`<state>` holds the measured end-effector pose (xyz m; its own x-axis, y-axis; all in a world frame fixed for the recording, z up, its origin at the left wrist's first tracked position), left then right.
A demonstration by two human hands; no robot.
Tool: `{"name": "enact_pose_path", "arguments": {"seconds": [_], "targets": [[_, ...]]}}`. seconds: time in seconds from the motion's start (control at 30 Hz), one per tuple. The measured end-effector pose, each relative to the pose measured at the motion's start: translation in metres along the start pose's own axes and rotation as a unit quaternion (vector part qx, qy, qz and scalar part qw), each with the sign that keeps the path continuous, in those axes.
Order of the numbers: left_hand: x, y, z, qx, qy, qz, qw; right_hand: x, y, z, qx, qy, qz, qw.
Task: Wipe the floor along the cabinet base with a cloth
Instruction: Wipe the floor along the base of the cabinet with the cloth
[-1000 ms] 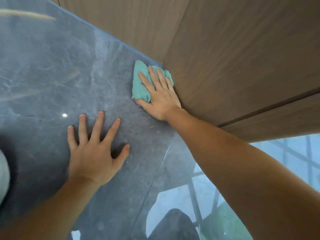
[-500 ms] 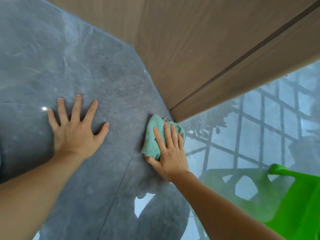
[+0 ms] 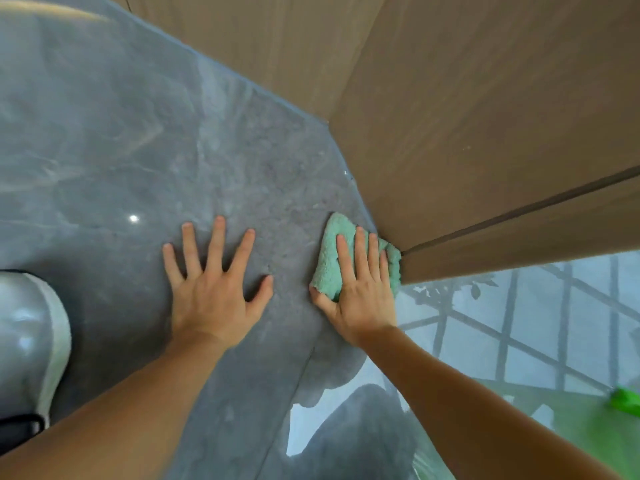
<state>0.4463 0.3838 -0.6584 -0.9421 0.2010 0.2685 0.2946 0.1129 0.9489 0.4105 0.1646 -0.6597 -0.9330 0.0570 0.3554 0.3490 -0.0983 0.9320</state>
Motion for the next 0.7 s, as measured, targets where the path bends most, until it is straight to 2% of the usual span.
{"name": "enact_pose_path", "arguments": {"seconds": [0.23, 0.4, 0.57, 0.63, 0.7], "targets": [[-0.002, -0.003, 0.002, -0.003, -0.002, 0.001, 1.000, -0.127, 0.045, 0.037, -0.011, 0.031, -0.012, 0.999], [-0.003, 0.001, 0.000, 0.018, -0.008, 0.017, 1.000, -0.180, 0.059, 0.067, -0.084, -0.102, -0.029, 0.991], [-0.004, 0.005, -0.002, 0.041, -0.019, 0.018, 0.999, -0.233, 0.066, 0.100, -0.215, -0.295, 0.030, 0.931], [-0.004, 0.008, -0.003, 0.047, -0.024, 0.019, 0.998, -0.250, 0.072, 0.122, -0.246, -0.318, 0.052, 0.914], [-0.004, 0.013, -0.005, 0.049, -0.034, 0.010, 0.998, -0.267, 0.074, 0.156, -0.242, -0.276, 0.053, 0.929]]}}
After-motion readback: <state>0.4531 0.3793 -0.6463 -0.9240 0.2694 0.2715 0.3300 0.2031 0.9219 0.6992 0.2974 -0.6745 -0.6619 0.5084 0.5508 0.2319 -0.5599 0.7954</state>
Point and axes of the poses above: each hand's wrist, its own x-axis away from the middle knuckle, its own y-axis out of the back of the hand, z = x × y, the point moved 10 cm from there along -x, towards the middle knuckle, and after that the axes turned 12 degrees about z, right-handed, at the moved point
